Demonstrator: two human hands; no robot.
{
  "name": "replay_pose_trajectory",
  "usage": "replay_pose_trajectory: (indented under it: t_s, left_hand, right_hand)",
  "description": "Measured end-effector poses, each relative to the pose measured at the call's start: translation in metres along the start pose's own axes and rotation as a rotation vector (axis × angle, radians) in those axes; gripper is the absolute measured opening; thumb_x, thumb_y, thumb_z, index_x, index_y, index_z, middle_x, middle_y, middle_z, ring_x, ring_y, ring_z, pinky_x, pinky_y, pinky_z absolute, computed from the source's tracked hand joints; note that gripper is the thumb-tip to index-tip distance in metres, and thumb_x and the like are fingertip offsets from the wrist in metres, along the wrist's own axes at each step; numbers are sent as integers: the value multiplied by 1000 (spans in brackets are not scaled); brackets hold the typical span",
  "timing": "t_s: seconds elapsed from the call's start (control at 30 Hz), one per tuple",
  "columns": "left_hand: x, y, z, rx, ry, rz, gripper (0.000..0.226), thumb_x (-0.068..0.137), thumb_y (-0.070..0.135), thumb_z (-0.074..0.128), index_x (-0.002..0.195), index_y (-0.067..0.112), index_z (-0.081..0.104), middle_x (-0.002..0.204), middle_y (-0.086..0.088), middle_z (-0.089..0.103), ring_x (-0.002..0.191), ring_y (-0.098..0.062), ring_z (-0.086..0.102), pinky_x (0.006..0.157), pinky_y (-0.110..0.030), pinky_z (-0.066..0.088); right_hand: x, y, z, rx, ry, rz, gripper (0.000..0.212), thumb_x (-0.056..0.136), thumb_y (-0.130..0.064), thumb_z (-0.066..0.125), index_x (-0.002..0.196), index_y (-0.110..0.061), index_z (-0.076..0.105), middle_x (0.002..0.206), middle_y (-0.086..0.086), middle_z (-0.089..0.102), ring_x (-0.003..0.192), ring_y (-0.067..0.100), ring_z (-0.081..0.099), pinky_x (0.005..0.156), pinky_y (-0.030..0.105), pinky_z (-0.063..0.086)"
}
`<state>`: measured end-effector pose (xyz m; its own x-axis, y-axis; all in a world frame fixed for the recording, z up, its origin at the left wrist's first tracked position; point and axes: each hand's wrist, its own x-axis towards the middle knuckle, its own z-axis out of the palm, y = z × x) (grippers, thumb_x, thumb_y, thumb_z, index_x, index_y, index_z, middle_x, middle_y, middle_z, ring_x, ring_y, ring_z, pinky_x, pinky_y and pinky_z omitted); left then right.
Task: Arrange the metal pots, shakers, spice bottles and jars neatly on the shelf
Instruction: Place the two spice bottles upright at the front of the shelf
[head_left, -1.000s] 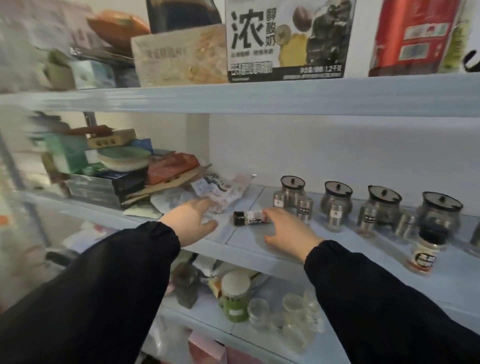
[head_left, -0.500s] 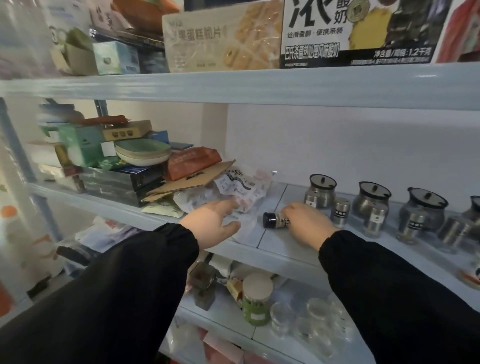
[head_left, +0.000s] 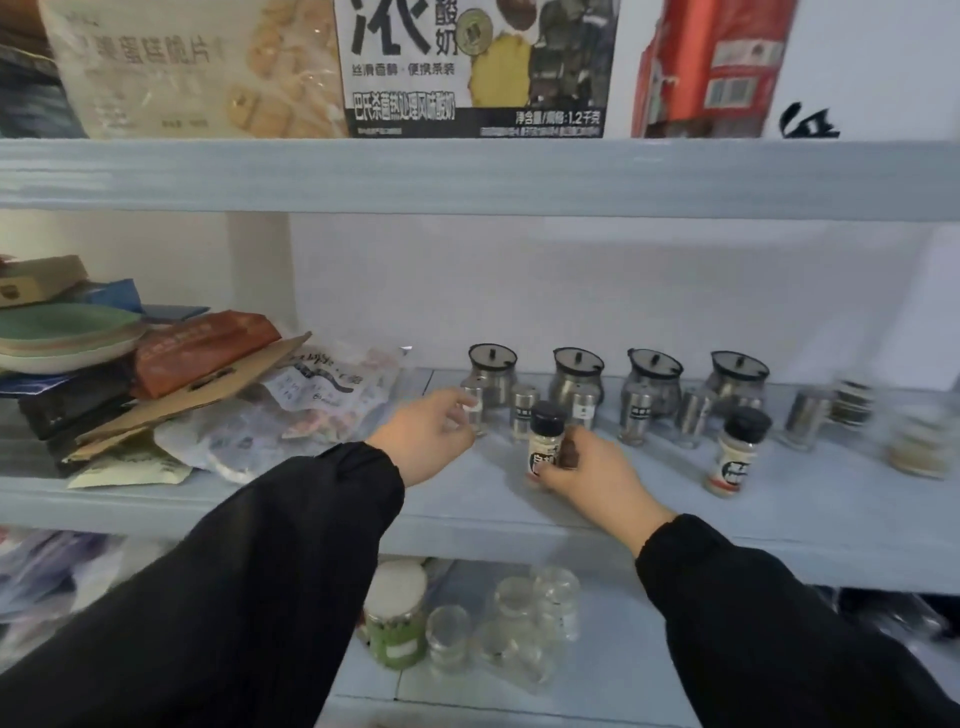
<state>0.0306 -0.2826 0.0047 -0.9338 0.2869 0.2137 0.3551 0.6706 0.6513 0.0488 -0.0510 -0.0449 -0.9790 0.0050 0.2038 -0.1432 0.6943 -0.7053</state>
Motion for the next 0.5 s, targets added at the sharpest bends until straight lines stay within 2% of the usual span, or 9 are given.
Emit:
replay_pose_trajectory:
  t_s: [0.1, 0.17, 0.23, 0.3, 0.37, 0.43, 0.5]
  left_hand:
    - [13, 21, 25, -135, -71, 40, 34, 96, 32, 53, 129, 37, 53, 119, 9, 60, 97, -14, 63, 80, -29, 54]
    - [19, 34, 40, -231, -125, 70, 34, 95, 33, 56, 127, 45, 53, 118, 10, 61, 100, -12, 65, 84, -36, 59]
    - [24, 47, 52, -301, -151, 90, 30, 95, 33, 57, 120, 50, 56, 115, 9, 63, 100, -13, 68, 84, -40, 60]
    - [28, 59, 64, -349, -157, 98, 26, 96, 30, 57, 109, 52, 59, 115, 7, 65, 98, -14, 69, 80, -41, 61]
    - [31, 69, 72, -384, -147, 100, 29, 97, 25, 57, 100, 54, 58, 116, 3, 64, 97, -15, 69, 76, -39, 62]
    - [34, 77, 79, -410, -143, 95, 30, 97, 22, 58, 100, 52, 56, 116, -2, 61, 96, -15, 70, 75, -38, 62]
    - [36, 82, 85, -427, -159, 92, 32, 97, 20, 58, 102, 51, 55, 116, -3, 58, 95, -18, 70, 77, -39, 62]
  right_hand:
    - [-7, 11, -10, 29, 13, 28, 44, 69, -47, 75, 107, -30, 62, 99, -10, 73, 93, 9, 68, 86, 38, 55]
    - [-12, 12, -15, 25, 34, 18, 41, 74, -39, 76, 109, -25, 61, 101, -5, 72, 94, 13, 68, 88, 40, 54]
    - [-14, 14, -20, 29, 50, 8, 37, 78, -33, 75, 110, -21, 61, 101, -2, 72, 94, 16, 67, 87, 41, 54]
    - [-16, 16, -26, 12, 38, 10, 37, 81, -35, 73, 113, -21, 61, 104, -3, 71, 97, 15, 67, 88, 39, 54]
    - [-21, 22, -33, -6, 27, 8, 49, 79, -46, 71, 123, -27, 58, 116, -6, 69, 109, 13, 63, 93, 36, 52]
    - [-29, 32, -42, -45, 39, 11, 70, 75, -58, 66, 138, -29, 50, 134, -4, 61, 124, 14, 56, 101, 37, 48]
    - [-41, 43, -53, -83, 37, 12, 85, 74, -62, 63, 148, -28, 39, 148, -3, 50, 134, 15, 47, 107, 35, 43]
